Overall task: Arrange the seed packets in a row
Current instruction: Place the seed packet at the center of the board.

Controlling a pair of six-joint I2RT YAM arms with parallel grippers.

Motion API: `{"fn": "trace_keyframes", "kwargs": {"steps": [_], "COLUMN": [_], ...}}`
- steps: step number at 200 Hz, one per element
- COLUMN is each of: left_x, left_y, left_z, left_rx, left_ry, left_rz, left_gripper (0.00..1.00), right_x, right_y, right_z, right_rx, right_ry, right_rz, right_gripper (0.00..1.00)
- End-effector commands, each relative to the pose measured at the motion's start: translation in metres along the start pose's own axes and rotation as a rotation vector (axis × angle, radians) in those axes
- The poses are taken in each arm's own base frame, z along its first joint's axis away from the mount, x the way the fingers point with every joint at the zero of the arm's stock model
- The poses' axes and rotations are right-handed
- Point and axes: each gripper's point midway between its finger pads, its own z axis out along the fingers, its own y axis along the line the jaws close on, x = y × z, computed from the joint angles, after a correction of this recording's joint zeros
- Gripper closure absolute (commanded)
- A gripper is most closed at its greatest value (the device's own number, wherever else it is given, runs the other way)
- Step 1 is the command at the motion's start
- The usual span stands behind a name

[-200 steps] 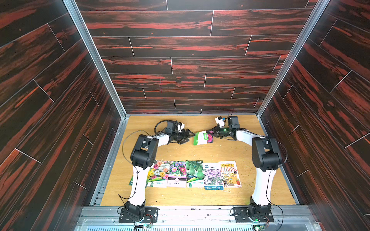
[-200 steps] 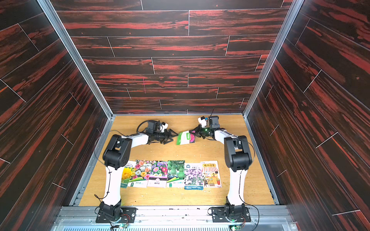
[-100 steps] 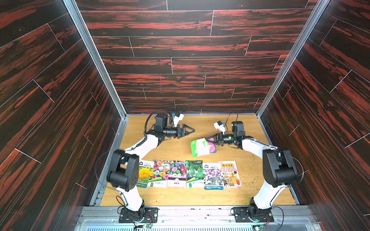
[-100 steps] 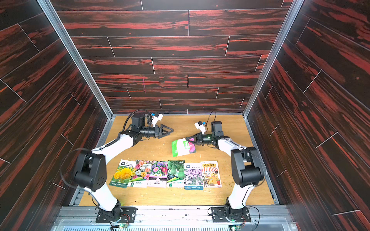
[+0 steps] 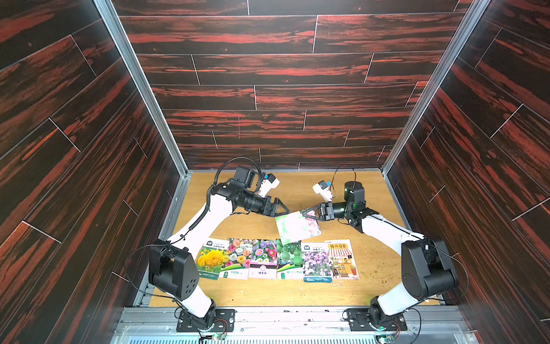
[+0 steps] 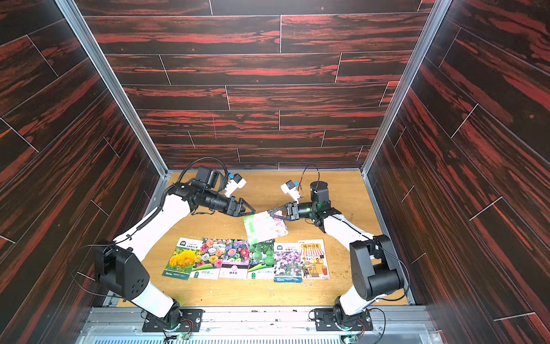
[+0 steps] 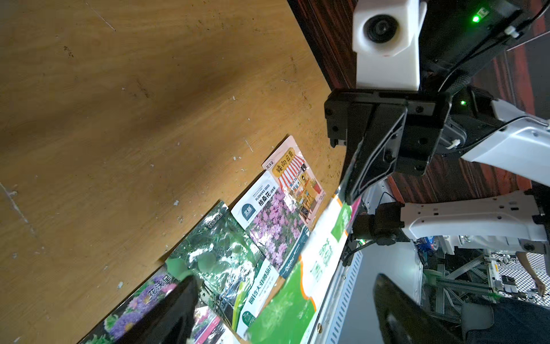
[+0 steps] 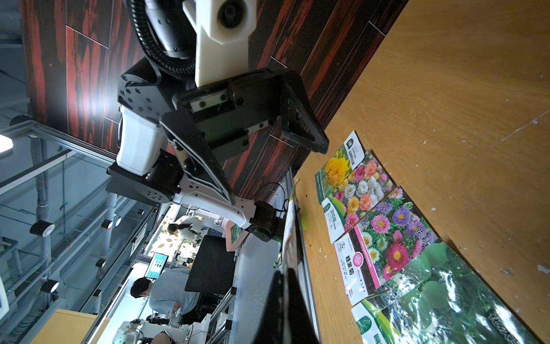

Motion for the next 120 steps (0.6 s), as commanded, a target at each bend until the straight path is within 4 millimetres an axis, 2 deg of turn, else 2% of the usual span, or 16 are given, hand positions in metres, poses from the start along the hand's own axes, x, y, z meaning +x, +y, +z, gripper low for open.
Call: {"fn": "trace_keyframes", "kwargs": {"steps": [1, 28, 48, 72, 80, 92, 96, 102, 107, 120], "left_x": [0.011, 0.022, 0.028, 0.028, 0.027, 0.023, 0.022, 0.019, 0.016, 0.009], "left_y": [-0.018, -0.011, -0.013, -0.016, -0.015, -0.016, -0.015, -0.014, -0.012, -0.013], "left_z": [-0.004, 0.015, 0.026, 0.029, 0.029, 0.029, 0.028, 0.028, 0.028, 0.027], "left_rx": [0.011, -0.006, 0.018, 0.022, 0.017, 0.011, 0.004, -0.005, -0.019, -0.026], "left_ry": [0.054, 0.135, 0.181, 0.188, 0.185, 0.176, 0.173, 0.166, 0.158, 0.135], "left_rz": [0.054, 0.039, 0.046, 0.064, 0.067, 0.070, 0.067, 0.065, 0.058, 0.058], "left_gripper": [0.07, 0.05, 0.12, 0.21, 0.28, 0.48, 0.56, 0.75, 0.85, 0.93], "right_x": [0.001, 0.000, -0.001, -0.002, -0.003, -0.004, -0.005, -0.006, -0.007, -0.010], "right_y": [0.020, 0.024, 0.023, 0.023, 0.022, 0.022, 0.021, 0.021, 0.019, 0.014], "right_z": [0.001, 0.000, 0.001, 0.001, 0.001, 0.000, 0.000, 0.000, 0.000, -0.001], "right_rx": [-0.039, -0.040, -0.038, -0.035, -0.032, -0.027, -0.024, -0.016, -0.007, 0.018], "right_ry": [0.015, 0.011, 0.010, 0.006, 0.003, -0.001, -0.004, -0.009, -0.014, -0.026], "right_rz": [-0.054, -0.067, -0.057, -0.056, -0.056, -0.054, -0.053, -0.052, -0.047, -0.038], "right_gripper": [1.00, 1.00, 1.00, 1.00, 1.00, 1.00, 1.00, 1.00, 1.00, 1.00]}}
